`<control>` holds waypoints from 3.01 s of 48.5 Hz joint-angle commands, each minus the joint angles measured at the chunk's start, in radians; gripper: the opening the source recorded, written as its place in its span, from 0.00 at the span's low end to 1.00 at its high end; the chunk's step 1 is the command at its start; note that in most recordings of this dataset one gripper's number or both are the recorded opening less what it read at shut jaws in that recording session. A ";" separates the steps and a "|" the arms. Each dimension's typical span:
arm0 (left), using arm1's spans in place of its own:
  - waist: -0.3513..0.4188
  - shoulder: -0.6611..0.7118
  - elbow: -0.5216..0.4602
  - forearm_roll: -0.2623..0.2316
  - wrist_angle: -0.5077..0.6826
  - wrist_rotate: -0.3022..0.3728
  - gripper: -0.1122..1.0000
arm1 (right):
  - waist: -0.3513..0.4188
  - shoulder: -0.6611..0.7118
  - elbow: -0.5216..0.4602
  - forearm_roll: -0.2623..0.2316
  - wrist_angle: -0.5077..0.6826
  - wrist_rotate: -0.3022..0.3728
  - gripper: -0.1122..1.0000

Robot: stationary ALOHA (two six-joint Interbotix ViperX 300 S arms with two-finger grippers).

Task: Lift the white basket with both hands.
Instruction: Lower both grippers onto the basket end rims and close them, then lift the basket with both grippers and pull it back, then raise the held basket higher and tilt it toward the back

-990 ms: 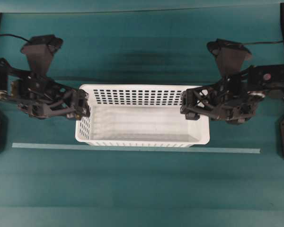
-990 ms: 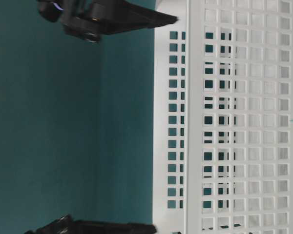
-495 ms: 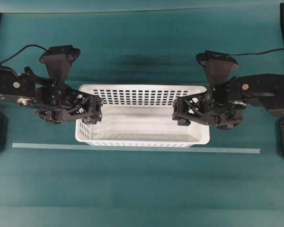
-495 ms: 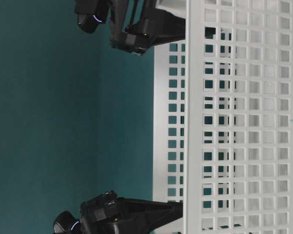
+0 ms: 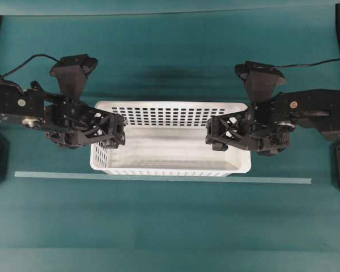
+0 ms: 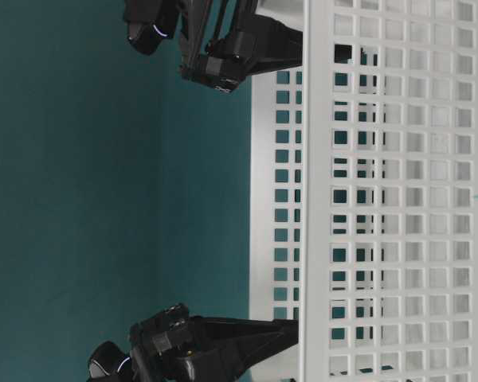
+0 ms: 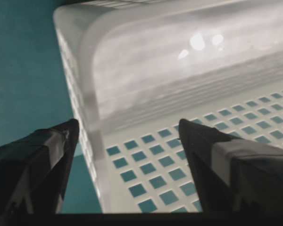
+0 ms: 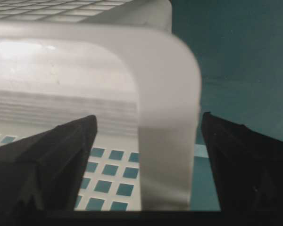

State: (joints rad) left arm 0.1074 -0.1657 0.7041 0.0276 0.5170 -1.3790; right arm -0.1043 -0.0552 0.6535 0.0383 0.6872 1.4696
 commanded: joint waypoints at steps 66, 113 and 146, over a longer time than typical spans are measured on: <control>-0.015 -0.034 -0.017 0.003 0.057 -0.018 0.14 | -0.008 -0.012 -0.026 0.031 0.034 0.009 0.29; -0.002 -0.196 -0.413 0.002 0.522 0.037 0.13 | -0.043 -0.222 -0.403 0.040 0.520 -0.057 0.29; 0.015 -0.192 -0.718 0.002 0.785 0.123 0.13 | -0.015 -0.221 -0.709 0.044 0.746 -0.115 0.29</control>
State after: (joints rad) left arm 0.1135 -0.3574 0.0506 0.0276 1.2870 -1.2885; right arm -0.1365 -0.2823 0.0061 0.0736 1.4297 1.3790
